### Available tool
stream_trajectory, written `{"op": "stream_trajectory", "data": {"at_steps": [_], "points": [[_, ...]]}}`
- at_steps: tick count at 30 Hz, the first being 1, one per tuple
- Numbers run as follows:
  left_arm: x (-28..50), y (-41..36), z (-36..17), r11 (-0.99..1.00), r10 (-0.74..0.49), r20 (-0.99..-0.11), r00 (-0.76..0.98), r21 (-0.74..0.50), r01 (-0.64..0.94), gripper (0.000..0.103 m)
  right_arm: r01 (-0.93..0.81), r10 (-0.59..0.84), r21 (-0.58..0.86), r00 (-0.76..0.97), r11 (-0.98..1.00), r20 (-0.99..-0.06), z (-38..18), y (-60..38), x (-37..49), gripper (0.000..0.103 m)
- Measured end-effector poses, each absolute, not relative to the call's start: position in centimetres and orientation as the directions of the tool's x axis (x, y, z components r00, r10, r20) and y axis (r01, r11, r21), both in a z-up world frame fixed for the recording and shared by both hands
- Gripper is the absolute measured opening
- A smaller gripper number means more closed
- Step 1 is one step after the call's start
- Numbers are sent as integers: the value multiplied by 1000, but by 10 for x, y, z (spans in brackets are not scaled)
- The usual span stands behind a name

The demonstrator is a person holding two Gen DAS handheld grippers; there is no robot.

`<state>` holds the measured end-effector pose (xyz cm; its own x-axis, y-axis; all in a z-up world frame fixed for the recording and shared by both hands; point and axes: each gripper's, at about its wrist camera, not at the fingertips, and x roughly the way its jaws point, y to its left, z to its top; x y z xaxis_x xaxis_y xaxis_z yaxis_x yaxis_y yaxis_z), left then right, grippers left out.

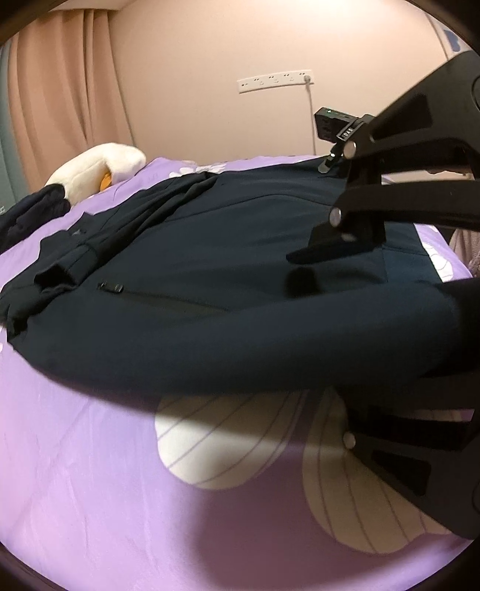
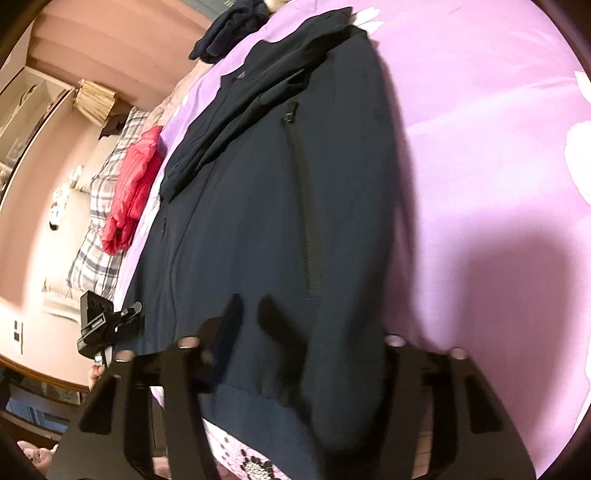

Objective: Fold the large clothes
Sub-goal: 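Grasp the jacket hem with the left gripper while the right gripper grasps the hem too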

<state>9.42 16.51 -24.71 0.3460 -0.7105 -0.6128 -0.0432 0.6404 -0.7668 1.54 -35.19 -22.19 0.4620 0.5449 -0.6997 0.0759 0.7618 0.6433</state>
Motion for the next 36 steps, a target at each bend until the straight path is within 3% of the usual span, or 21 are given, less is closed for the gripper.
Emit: {"op": "stream_trajectory", "data": {"at_steps": [3,7,22,36], "points": [[92,166,-247,659,-688,-632,357,-750,-58,17,95,525,634,475,767,-706,-222,-356,11,26],[90,167,-246,671,-667,-645,374,-737,-75,13,80,523,639,501,765,-689,-215,-355,7,13],[86,147,-180,625,-723,-512,464,-771,122,10,-114,623,712,591,693,-512,-154,-333,18,13],[79,133,-159,681,-687,-540,486,-711,173,10,-178,632,687,598,705,-493,-138,-328,6,11]]}}
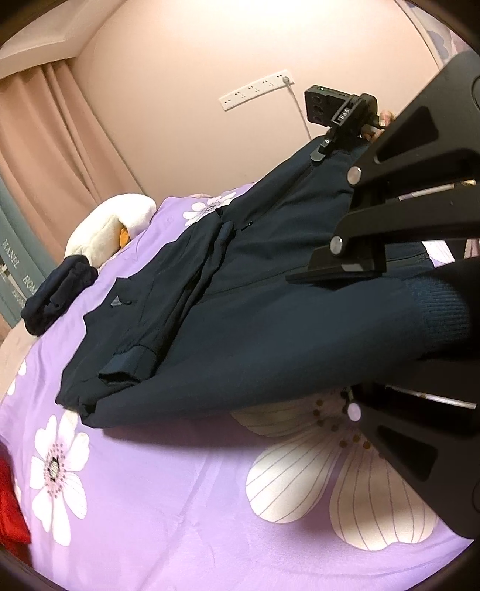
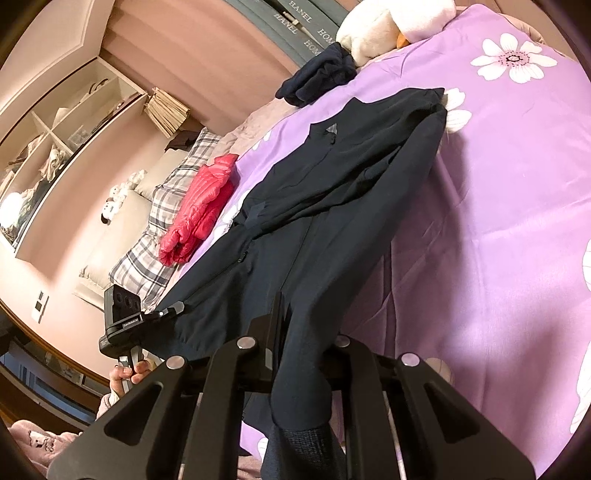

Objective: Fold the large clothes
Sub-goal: 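Grasp the jacket hem with the left gripper while the right gripper grasps the hem too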

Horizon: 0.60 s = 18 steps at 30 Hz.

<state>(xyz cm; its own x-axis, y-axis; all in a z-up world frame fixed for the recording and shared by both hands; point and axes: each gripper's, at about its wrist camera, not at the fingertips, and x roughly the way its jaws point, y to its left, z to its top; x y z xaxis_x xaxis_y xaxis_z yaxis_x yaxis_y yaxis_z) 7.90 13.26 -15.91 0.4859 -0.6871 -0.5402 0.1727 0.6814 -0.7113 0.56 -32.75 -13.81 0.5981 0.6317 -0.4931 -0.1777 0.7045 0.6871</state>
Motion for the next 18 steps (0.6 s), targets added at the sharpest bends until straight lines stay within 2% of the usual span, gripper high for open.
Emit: {"op": "stream_trajectory", "data": {"at_steps": [18], "points": [[51,129,-121,677,-711,-519,476,-688,262,10,-267,665,677,610,686,-432,-101,-340,-6,11]]}}
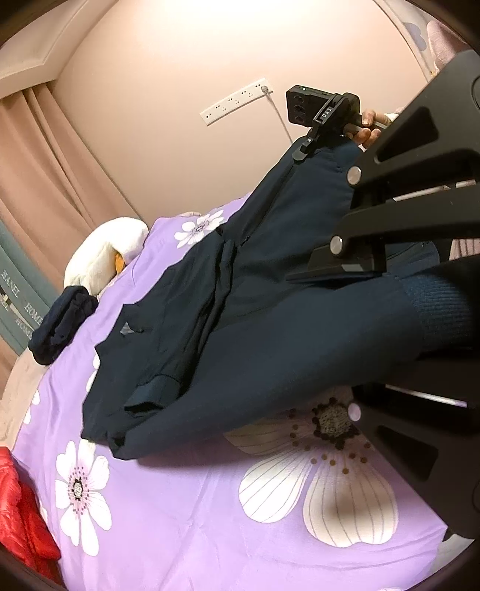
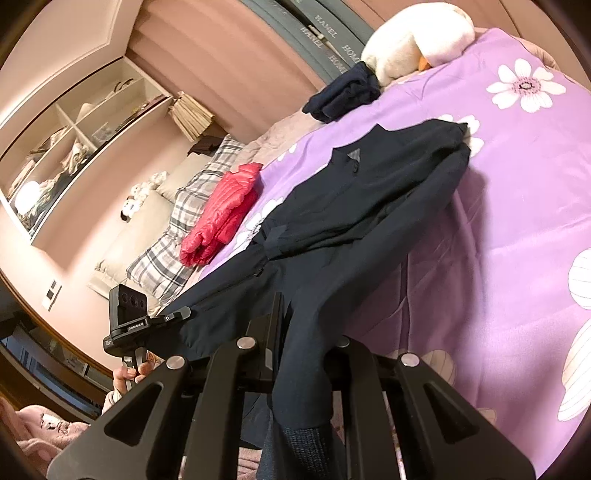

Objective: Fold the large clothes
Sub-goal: 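Grasp the jacket hem with the left gripper while the right gripper grasps the hem too, then lift the hem with both grippers and fold it toward the collar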

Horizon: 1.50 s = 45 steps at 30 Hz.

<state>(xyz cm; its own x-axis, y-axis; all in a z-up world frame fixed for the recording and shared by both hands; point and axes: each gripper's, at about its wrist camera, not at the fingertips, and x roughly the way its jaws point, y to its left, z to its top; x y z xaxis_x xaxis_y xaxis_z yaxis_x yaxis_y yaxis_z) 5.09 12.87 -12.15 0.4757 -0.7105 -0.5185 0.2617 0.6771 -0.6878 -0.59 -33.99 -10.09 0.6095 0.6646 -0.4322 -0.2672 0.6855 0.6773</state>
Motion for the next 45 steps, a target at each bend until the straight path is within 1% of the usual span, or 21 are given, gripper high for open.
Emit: {"op": "stream_trajectory", "data": {"at_steps": [6,13,18,24,27,33,45], "points": [[30,131,-100,664,-723,-485,492,-684,302,10,-321,689,674,614,665,-386,-80,-344,-18,11],[4,138,-70,630,-746,-414,521,-692,352,10,-429,728,646,617,631,-300,-43,-347,-42,11],[-12,139,-52,611,-762,-380,523,-689,390,10,-501,760,629,606,595,-236,-24,-346,-54,11],[-14,145,-37,599,-765,-338,548,-685,414,10,-544,771,615,612,571,-175,-8,-353,-57,11],[-1,149,-41,604,-755,-340,560,-693,393,10,-531,760,616,624,582,-180,-10,-356,-48,11],[27,158,-55,606,-734,-348,583,-724,331,10,-436,713,648,657,625,-246,-25,-358,-10,11],[83,169,-63,632,-683,-361,635,-728,266,10,-313,595,633,746,708,-298,-40,-368,41,11]]}}
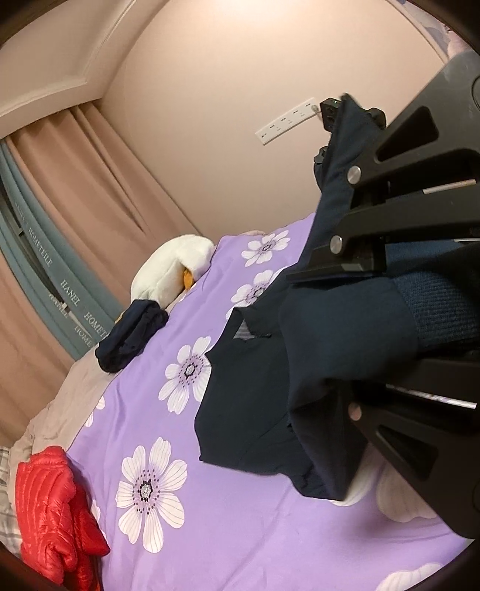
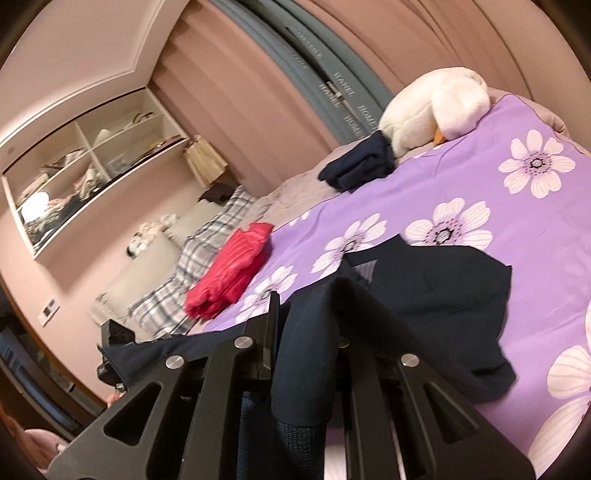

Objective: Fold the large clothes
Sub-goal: 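Lift the hem with both grippers and fold it toward the collar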

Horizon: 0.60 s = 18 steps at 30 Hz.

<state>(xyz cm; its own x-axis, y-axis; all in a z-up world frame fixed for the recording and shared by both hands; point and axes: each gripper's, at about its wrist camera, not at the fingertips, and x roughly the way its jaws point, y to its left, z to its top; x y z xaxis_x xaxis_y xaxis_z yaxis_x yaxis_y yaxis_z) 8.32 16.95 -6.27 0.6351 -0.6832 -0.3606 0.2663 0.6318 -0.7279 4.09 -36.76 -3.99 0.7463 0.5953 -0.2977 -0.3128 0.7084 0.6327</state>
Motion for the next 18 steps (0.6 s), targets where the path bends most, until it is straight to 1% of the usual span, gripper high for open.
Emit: {"op": "stream_trajectory", "data": {"at_steps": [7,11,14,18], "points": [[115,171,-75,648,-658,-396,641,-732,212,10,-249,535,615,774,748,-337,-52,-375,70,11],[134,171,-81,655,-644,-413,644,-733,185,10,-189,478,589,790,786,-384,-61,-381,91,11],[146,170,-89,648,-645,-421,638,-744,163,10,-161,467,596,787,787,-404,-72,-383,103,11],[170,167,-98,663,-634,-459,622,-737,131,10,-142,459,588,775,796,-434,-81,-383,120,11]]}}
